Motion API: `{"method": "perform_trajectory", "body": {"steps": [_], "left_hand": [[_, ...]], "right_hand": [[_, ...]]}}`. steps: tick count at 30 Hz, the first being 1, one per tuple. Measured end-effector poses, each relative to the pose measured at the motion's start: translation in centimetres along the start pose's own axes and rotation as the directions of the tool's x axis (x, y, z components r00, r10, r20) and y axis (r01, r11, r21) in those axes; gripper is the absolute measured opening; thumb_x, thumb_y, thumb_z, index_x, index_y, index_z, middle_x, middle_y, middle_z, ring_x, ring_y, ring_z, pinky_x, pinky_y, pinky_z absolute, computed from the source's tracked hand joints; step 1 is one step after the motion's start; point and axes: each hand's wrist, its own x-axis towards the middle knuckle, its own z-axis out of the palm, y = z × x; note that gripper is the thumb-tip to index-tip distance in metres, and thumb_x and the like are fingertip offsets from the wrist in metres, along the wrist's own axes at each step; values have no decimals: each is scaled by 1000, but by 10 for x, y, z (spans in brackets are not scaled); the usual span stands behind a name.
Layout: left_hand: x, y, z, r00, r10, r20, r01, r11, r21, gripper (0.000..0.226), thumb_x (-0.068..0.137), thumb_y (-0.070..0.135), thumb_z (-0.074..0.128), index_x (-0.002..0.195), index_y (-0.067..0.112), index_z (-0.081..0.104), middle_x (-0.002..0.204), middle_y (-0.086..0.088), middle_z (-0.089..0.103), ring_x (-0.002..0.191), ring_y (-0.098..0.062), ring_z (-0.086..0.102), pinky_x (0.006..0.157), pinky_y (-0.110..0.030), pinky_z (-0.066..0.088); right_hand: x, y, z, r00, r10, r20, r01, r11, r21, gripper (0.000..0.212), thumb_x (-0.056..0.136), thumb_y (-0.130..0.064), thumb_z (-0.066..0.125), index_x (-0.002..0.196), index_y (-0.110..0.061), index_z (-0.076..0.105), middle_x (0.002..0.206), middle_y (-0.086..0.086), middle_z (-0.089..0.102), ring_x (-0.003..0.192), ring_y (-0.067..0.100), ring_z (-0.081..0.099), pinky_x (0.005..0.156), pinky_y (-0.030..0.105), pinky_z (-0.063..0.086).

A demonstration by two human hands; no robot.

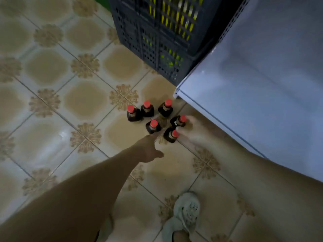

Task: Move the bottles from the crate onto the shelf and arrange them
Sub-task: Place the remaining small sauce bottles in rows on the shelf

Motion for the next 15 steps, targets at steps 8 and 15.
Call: {"method": "perform_trajectory", "body": {"steps": [8, 15], "left_hand": [[147, -40, 78, 997, -26, -73, 19, 996, -90, 96, 86, 12, 66, 151, 24, -4, 156, -8, 20, 134, -29, 35, 92, -26, 35], [167, -44, 97, 999, 23, -28, -26, 993, -118, 94, 87, 15, 64, 151, 29, -3, 157, -7, 20, 132, -28, 40, 87, -25, 38]], "right_hand": [[98, 99, 73, 993, -102, 61, 100, 994, 40, 65, 81, -21, 74, 139, -21, 45, 119, -8, 54, 117, 13, 51, 97, 28, 42], [98, 106, 84, 981, -166, -98, 160, 985, -65, 30, 95, -19, 57, 125, -22, 54, 119, 2, 58, 110, 22, 54, 86, 34, 46]]}}
